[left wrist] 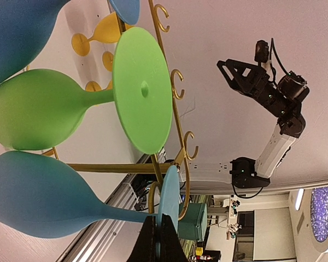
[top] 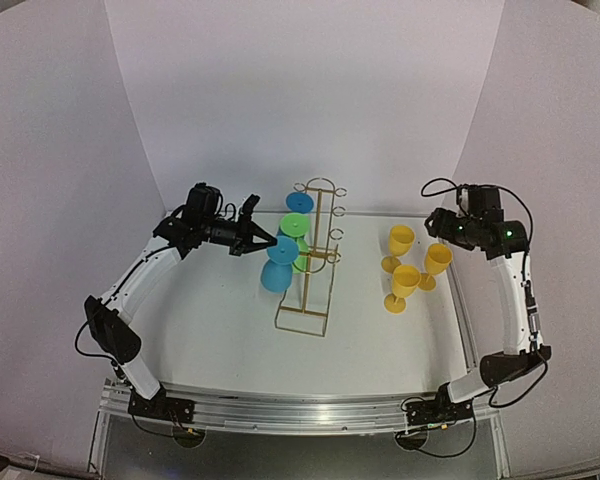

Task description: Take the wine glass off the wine glass rack

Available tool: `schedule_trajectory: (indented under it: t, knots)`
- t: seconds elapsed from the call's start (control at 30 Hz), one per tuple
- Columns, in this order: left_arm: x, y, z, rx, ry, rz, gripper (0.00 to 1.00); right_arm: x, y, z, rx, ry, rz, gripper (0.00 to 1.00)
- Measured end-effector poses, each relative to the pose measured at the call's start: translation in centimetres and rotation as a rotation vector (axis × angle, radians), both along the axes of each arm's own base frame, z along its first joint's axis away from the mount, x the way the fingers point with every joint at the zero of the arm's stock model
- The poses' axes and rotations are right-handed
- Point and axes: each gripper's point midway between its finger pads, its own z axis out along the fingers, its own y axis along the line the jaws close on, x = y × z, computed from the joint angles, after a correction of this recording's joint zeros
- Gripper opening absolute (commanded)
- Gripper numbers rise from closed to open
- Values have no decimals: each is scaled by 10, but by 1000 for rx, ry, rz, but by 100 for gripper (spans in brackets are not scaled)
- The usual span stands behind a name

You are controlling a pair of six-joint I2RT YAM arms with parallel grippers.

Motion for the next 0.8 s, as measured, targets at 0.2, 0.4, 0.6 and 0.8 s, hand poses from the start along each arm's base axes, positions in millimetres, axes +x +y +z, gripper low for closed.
schedule_trajectory:
  t: [0.2, 0.4, 0.6, 0.8]
  knots:
    - [1, -1, -3, -7, 12, 1, 0, -7, 97, 11, 193, -20, 223, 81]
    - [1, -1, -3, -7, 12, 1, 0, -29, 187, 12, 409, 28, 414, 81]
    - [1, -1, -3, -7, 12, 1, 0, -44, 238, -9, 518, 151, 505, 73]
    - [1, -1, -3, -7, 11, 1, 0, -51, 252, -34, 563, 261, 521, 62]
